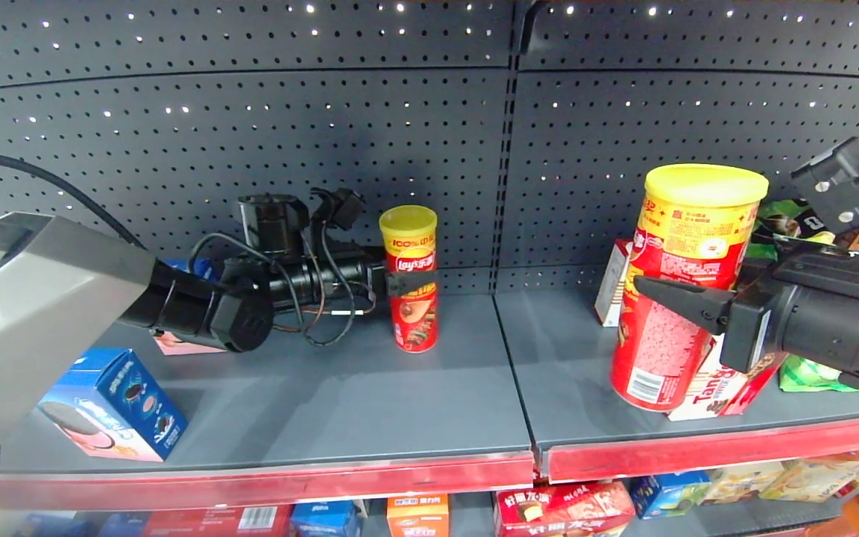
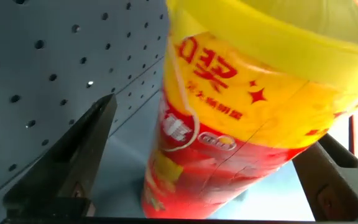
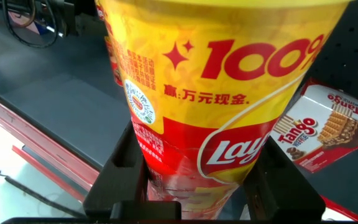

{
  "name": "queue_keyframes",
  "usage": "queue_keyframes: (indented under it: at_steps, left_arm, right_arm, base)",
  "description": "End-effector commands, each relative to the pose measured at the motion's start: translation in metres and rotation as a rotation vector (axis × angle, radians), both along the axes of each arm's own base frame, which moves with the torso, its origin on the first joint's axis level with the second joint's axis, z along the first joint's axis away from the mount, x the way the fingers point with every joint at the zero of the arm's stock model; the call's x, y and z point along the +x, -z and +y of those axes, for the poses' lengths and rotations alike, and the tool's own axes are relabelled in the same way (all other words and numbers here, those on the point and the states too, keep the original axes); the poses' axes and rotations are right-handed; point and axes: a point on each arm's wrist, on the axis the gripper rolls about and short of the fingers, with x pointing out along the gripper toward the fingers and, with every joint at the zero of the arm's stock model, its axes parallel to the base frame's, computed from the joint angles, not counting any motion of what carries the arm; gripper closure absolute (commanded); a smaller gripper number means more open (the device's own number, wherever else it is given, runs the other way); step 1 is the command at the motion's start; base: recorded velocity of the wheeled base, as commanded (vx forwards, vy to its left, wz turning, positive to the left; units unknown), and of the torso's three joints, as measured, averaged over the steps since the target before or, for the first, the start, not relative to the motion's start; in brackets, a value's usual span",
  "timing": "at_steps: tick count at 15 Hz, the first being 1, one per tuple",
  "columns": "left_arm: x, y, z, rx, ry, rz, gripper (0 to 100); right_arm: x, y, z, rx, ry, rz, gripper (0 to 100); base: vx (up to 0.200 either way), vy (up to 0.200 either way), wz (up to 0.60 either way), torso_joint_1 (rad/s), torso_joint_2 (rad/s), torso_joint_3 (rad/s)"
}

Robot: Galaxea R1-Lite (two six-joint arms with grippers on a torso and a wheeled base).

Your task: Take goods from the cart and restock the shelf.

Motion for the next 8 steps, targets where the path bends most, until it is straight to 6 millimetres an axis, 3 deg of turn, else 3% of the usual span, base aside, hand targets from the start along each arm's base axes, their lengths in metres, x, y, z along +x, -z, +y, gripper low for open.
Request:
queue_keyframes:
  at_steps: [1,3,4,8]
  left_arm:
    - [0.001,0.002,-0.001,0.001,0.003,0.002,0]
    - [0.001,0.001,-0.003,0.002,0.006,-0.003,0]
    - [0.002,0.004,-0.004,0.003,0.005,-0.003,100]
    - [0.0,0.002,-0.012,0.007,-0.014,-0.006,100]
  right_arm:
    - [0.0,0.001,0.0,-0.001,0.002,0.002,100]
    - [0.0,0.001,0.0,-0.001,0.002,0.002,100]
    - [0.0,0.001,0.0,-0.001,0.002,0.002,100]
    - [0.0,0.001,0.0,-0.002,-0.002,0.003,100]
  base:
    - [0.0,0.0,0.0,0.0,0.0,0.0]
    - [0.0,0.0,0.0,0.0,0.0,0.0]
    - [0.0,0.0,0.0,0.0,0.0,0.0]
    - [0.0,0.0,0.0,0.0,0.0,0.0]
